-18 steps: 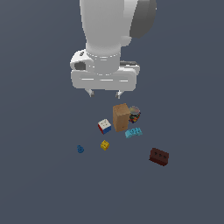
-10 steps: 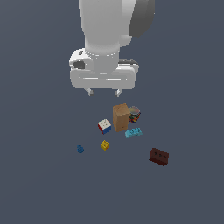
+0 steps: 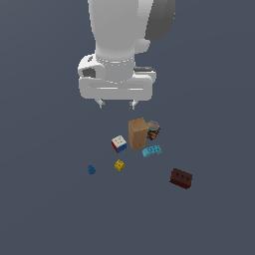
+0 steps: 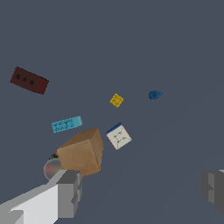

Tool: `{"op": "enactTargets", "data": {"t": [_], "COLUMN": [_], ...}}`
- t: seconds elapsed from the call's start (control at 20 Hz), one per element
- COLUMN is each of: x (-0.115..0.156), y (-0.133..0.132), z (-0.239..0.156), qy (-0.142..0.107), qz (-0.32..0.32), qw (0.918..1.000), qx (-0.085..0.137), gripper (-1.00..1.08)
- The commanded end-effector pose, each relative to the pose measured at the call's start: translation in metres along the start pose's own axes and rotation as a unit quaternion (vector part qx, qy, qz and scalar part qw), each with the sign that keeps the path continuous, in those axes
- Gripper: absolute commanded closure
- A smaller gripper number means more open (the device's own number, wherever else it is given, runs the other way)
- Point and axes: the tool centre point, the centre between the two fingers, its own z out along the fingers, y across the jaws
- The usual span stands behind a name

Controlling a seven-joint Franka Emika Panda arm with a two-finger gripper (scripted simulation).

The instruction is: Pick up a designated object from a clutter of objects.

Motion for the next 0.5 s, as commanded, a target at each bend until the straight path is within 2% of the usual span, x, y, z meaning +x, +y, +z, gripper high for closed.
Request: {"op": "enactTargets", "data": {"t": [0.0,0.45], "x": [0.001,0.019], "y": [0.001,0.014], "z": [0.001,0.022], "qy": [0.000,0.000], "qz": [-0.001,-0.030], "qw": [1.0000,0.9995], "qx": [0.000,-0.002], "gripper": [-0.92,-0.92]}}
